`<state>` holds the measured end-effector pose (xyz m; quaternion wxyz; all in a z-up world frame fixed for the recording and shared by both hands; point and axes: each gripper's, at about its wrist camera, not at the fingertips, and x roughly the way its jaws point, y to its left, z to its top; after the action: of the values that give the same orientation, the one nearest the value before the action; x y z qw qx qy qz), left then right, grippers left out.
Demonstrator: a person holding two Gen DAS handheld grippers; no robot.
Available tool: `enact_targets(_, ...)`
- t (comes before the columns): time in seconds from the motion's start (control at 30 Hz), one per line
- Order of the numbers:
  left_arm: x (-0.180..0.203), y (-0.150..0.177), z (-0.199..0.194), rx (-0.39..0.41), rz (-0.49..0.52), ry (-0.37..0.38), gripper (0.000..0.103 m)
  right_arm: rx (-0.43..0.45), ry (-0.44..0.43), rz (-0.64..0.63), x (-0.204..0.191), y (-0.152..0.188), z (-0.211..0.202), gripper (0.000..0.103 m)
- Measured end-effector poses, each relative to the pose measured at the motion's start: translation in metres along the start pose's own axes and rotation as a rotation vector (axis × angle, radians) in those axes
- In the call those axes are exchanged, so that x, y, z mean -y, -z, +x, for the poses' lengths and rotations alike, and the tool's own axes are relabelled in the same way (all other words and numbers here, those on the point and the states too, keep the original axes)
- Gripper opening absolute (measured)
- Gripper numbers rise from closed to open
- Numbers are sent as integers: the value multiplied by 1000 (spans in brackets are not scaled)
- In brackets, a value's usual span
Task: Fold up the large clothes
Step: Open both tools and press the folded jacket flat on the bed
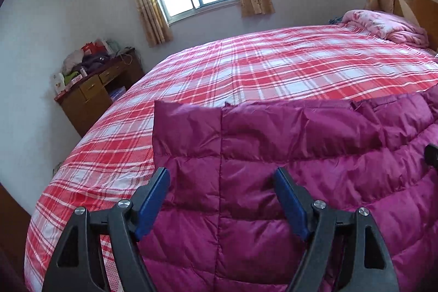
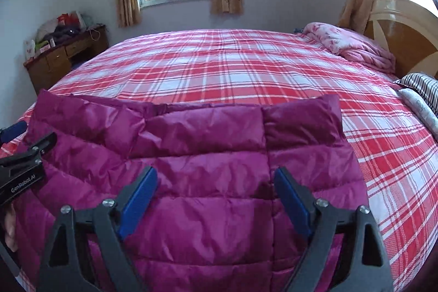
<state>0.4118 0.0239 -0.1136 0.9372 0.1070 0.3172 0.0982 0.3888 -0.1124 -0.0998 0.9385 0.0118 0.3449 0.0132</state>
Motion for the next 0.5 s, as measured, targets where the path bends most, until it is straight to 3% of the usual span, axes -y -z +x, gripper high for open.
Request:
enact_targets(0.13,-7,8,24,-75,-73,20,79,-60,1,74,18,-4,25,89)
enact_targets(0.3,7,12,32,-90,-26,11,81,-74,24,68,18,3,31,90)
enact_targets(0.5,9,9,45,-137,-31,56,84,-98,58,92,20,4,32,91)
